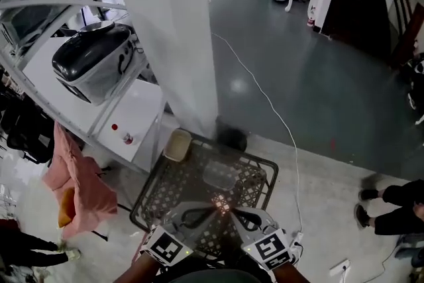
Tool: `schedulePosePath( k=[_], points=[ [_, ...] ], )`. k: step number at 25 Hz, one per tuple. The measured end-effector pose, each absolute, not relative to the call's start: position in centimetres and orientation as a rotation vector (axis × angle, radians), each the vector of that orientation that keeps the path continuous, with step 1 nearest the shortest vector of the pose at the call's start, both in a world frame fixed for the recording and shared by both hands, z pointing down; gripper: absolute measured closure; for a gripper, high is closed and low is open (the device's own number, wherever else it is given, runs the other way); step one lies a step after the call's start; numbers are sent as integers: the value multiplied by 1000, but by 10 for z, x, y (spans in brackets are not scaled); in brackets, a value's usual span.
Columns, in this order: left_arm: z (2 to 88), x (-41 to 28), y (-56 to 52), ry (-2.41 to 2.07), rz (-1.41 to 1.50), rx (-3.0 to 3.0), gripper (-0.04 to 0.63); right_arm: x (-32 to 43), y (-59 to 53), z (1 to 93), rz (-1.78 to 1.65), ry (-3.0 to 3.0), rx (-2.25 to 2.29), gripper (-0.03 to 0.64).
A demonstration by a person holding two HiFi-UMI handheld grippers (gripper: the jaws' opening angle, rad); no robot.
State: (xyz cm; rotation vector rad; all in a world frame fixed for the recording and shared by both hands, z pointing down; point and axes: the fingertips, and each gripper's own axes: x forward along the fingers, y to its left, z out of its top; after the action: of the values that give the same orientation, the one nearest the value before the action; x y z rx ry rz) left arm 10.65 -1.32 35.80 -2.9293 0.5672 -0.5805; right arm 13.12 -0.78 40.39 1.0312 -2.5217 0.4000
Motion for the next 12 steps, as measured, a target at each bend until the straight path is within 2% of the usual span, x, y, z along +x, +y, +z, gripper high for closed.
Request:
schedulePosePath(
  k=[4, 12],
  points=[
    [371, 101, -26, 515, -534, -2966, 592, 119, -28, 440, 456, -2466, 1007, 610],
    [464, 9, -85, 529, -662, -3045, 592, 68, -97, 457, 401, -2377, 1133, 610]
  ],
)
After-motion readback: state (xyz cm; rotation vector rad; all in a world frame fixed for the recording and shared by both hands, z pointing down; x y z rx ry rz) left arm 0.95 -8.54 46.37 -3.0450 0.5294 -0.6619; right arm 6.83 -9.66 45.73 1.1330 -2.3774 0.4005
